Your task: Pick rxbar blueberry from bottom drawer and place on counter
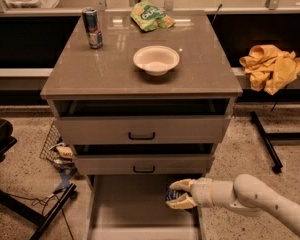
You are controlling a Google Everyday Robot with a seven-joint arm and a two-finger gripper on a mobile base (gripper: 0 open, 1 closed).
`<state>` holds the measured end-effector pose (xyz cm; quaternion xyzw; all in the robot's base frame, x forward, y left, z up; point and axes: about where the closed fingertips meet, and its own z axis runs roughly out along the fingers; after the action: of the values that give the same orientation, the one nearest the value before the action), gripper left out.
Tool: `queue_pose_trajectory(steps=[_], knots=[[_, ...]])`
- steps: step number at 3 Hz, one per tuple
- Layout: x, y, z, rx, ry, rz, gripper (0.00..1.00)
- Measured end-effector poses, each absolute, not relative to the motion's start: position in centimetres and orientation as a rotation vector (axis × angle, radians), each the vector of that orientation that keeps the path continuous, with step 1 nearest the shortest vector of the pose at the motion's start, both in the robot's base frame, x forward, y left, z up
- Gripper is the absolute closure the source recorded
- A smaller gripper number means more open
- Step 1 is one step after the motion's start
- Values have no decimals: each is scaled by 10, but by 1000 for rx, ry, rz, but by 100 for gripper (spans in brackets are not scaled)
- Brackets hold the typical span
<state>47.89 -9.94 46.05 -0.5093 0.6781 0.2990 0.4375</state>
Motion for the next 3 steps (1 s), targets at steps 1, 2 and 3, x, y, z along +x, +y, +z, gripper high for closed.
queue_pose_trajectory(steps=[1, 2, 3], knots=[[478, -78, 523, -1284, 1688, 666, 100], [486, -67, 597, -1294, 1681, 599, 100], [502, -63, 693, -1251, 1661, 539, 100]])
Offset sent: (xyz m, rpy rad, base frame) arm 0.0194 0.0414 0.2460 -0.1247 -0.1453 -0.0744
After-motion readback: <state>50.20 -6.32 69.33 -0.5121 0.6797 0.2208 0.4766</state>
